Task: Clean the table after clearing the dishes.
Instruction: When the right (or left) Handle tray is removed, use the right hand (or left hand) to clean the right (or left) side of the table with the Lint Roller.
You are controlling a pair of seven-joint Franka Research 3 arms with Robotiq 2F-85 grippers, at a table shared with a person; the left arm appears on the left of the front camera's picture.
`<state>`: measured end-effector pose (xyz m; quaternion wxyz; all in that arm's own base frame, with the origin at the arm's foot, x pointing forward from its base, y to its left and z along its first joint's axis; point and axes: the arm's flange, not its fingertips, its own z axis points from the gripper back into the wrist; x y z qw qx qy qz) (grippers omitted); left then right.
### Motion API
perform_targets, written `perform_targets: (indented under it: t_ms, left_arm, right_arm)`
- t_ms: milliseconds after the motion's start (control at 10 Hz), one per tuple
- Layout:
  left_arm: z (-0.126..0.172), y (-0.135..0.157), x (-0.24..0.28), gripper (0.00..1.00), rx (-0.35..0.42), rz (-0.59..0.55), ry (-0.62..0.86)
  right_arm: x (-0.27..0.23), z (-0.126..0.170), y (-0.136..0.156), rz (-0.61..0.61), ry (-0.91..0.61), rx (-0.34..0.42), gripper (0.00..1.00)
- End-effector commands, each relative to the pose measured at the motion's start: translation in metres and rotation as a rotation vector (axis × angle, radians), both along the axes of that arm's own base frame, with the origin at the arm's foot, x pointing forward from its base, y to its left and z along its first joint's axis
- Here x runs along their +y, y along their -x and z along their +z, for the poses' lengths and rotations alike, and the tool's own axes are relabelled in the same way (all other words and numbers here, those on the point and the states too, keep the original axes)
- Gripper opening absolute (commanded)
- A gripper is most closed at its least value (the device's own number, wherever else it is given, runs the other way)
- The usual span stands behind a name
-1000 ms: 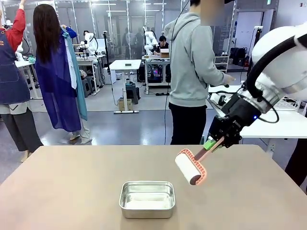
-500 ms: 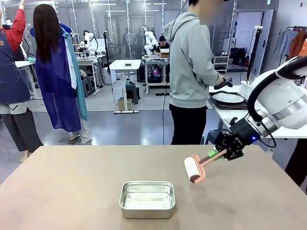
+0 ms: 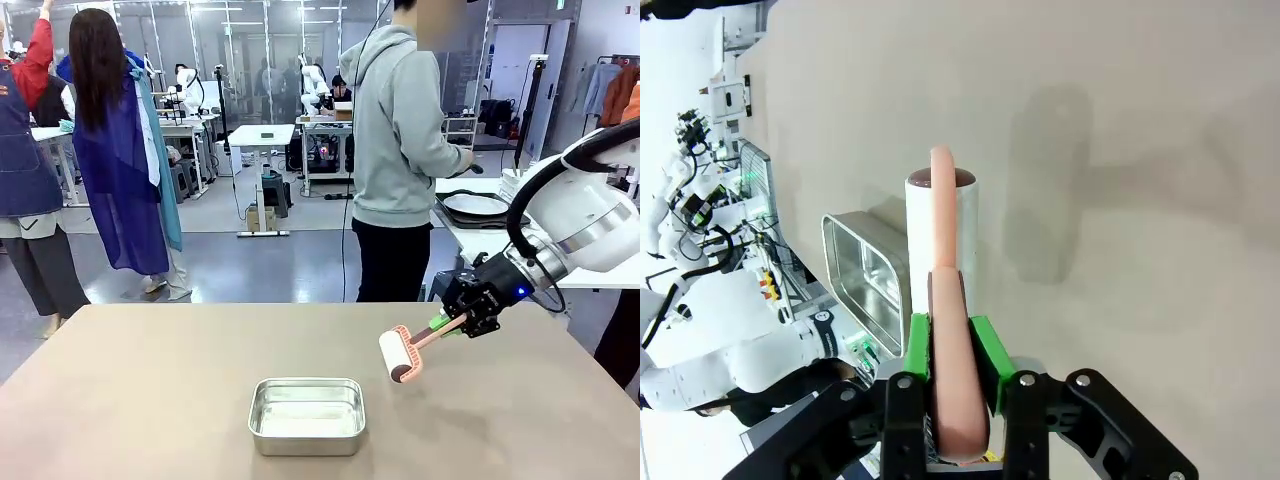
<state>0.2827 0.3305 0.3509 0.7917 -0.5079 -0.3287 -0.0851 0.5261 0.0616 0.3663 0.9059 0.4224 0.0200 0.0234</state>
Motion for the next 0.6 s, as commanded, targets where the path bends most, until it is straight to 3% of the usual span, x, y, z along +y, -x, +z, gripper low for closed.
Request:
perform_targets:
  t_ms: [0,200,500]
  left_arm:
    - [0.003,0.005,-0.002,0.99,0.002,-0.008,-0.008]
    - [0.003,0.005,-0.002,0.99,0.002,-0.008,-0.008]
    - [0.003,0.005,-0.002,0.99,0.002,-0.008,-0.008]
  right_arm:
    - [0.011,-0.017,-0.004,-0.036,-0.019,-0.024,0.22]
    - [0.028,-0.038,0.004,-0.031,-0.001,-0.028,0.22]
    - [0.013,-0.056,0.011,-0.039,0.074,-0.044,0.22]
